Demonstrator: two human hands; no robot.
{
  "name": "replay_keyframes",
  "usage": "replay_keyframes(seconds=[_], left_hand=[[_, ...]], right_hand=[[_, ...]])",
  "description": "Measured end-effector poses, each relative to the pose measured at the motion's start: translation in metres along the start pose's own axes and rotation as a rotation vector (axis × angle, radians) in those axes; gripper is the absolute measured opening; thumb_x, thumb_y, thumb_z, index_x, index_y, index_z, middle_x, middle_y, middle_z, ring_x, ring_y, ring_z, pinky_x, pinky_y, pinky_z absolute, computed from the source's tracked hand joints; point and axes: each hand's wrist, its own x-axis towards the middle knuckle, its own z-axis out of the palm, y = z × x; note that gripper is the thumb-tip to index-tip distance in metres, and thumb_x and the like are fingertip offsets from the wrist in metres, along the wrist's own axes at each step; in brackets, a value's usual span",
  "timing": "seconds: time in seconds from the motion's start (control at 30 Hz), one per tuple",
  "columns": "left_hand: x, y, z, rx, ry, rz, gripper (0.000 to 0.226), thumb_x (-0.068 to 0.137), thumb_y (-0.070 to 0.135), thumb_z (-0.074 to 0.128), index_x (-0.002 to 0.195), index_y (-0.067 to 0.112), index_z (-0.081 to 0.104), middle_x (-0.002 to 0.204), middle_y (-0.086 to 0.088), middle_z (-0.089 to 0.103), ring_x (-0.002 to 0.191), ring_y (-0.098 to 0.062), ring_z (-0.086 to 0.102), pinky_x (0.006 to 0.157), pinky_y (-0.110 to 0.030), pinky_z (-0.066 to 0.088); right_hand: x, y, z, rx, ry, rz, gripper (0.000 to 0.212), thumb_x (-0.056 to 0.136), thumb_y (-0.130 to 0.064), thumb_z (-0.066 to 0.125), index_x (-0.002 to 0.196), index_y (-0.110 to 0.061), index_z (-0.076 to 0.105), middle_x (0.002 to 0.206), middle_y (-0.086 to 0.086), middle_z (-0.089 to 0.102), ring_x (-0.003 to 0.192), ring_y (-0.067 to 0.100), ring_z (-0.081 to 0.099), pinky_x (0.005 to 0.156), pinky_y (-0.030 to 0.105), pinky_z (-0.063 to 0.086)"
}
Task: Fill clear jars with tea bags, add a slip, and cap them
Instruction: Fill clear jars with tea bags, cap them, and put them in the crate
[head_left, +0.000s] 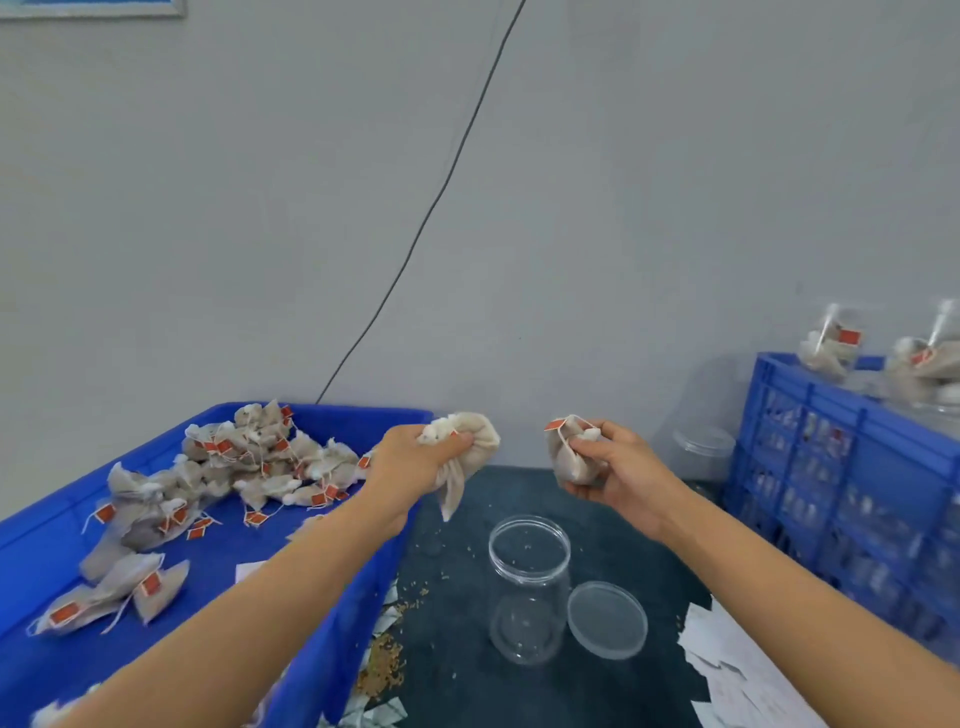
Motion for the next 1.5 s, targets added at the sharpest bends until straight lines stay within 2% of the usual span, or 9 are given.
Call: replay_keyframes(seconds=[0.17, 0.4, 0.6, 0.77, 0.9, 1.03, 1.17, 1.33, 1.5], left_hand=[[-0.016, -0.019, 0.05, 0.199, -0.112, -0.067, 0.032, 0.084, 0.019, 0.072, 0.058, 0.013, 0.054, 0.049, 0.009, 0.052, 0.046, -0.004, 0.048, 0.044, -0.014, 0.034], [-0.015, -0.019, 0.054, 0.445, -0.141, -0.096, 0.035, 0.083, 0.029, 0.069, 0.057, 0.015, 0.05, 0.058, 0.002, 0.051, 0.058, -0.011, 0.048, 0.053, -0.021, 0.035], [-0.015, -0.014, 0.055, 0.544, -0.196, -0.096, 0.029, 0.08, 0.023, 0.069, 0.06, 0.012, 0.05, 0.063, 0.0, 0.048, 0.061, -0.014, 0.044, 0.056, -0.025, 0.034], [-0.018, -0.008, 0.048, 0.423, -0.129, -0.11, 0.029, 0.073, 0.023, 0.076, 0.059, 0.005, 0.058, 0.058, -0.003, 0.052, 0.056, -0.016, 0.045, 0.053, -0.026, 0.036], [-0.016, -0.005, 0.046, 0.235, -0.052, -0.087, 0.019, 0.08, 0.02, 0.069, 0.076, 0.003, 0.075, 0.081, -0.016, 0.069, 0.068, -0.019, 0.052, 0.063, -0.03, 0.041], [-0.017, -0.009, 0.05, 0.03, -0.011, -0.081, 0.022, 0.09, 0.019, 0.062, 0.076, 0.011, 0.076, 0.077, 0.0, 0.074, 0.069, -0.013, 0.058, 0.062, -0.022, 0.043], [-0.016, -0.016, 0.052, -0.066, 0.025, -0.071, 0.022, 0.09, 0.018, 0.062, 0.075, 0.01, 0.075, 0.079, -0.011, 0.072, 0.068, -0.015, 0.057, 0.063, -0.023, 0.043], [-0.014, -0.026, 0.047, -0.064, 0.02, -0.057, 0.023, 0.092, 0.021, 0.061, 0.075, 0.013, 0.075, 0.073, -0.003, 0.071, 0.063, -0.009, 0.058, 0.051, -0.011, 0.043], [-0.013, -0.033, 0.045, -0.112, 0.041, -0.08, 0.024, 0.093, 0.022, 0.06, 0.076, 0.013, 0.075, 0.062, 0.005, 0.068, 0.061, -0.008, 0.057, 0.048, -0.008, 0.043]], right_hand=[[-0.019, 0.018, -0.023, 0.032, 0.024, 0.065, 0.028, 0.093, -0.002, 0.046, 0.12, -0.008, 0.054, 0.11, 0.015, 0.057, 0.084, 0.022, 0.055, 0.06, 0.032, 0.049], [-0.024, 0.028, -0.035, 0.089, -0.001, 0.138, 0.028, 0.09, 0.002, 0.04, 0.114, -0.004, 0.054, 0.101, 0.018, 0.058, 0.071, 0.024, 0.057, 0.055, 0.031, 0.046], [-0.021, 0.032, -0.03, 0.086, -0.026, 0.122, 0.021, 0.093, -0.007, 0.043, 0.108, -0.003, 0.058, 0.099, 0.016, 0.059, 0.072, 0.023, 0.057, 0.054, 0.03, 0.046], [-0.018, 0.032, -0.026, -0.006, -0.036, 0.067, 0.033, 0.092, -0.034, 0.06, 0.103, -0.004, 0.062, 0.086, 0.011, 0.066, 0.066, 0.023, 0.059, 0.052, 0.028, 0.045], [-0.014, 0.034, -0.022, -0.113, 0.082, 0.061, 0.03, 0.085, -0.018, 0.071, 0.111, -0.008, 0.059, 0.097, 0.011, 0.069, 0.076, 0.022, 0.067, 0.054, 0.03, 0.053], [-0.01, 0.035, -0.012, -0.242, 0.065, -0.028, 0.017, 0.092, -0.022, 0.063, 0.105, -0.01, 0.065, 0.091, 0.005, 0.072, 0.076, 0.014, 0.066, 0.063, 0.025, 0.054], [-0.004, 0.034, -0.003, -0.421, -0.004, -0.093, 0.019, 0.094, -0.019, 0.061, 0.106, -0.007, 0.069, 0.086, -0.001, 0.068, 0.068, 0.001, 0.059, 0.057, 0.008, 0.045], [0.0, 0.039, -0.001, -0.532, -0.082, -0.081, 0.018, 0.091, -0.008, 0.063, 0.105, -0.001, 0.07, 0.091, 0.004, 0.069, 0.076, 0.005, 0.06, 0.069, 0.013, 0.046], [0.003, 0.047, -0.006, -0.76, -0.068, -0.119, 0.005, 0.086, -0.01, 0.069, 0.086, -0.015, 0.07, 0.071, -0.01, 0.061, 0.064, 0.002, 0.052, 0.059, 0.012, 0.038]])
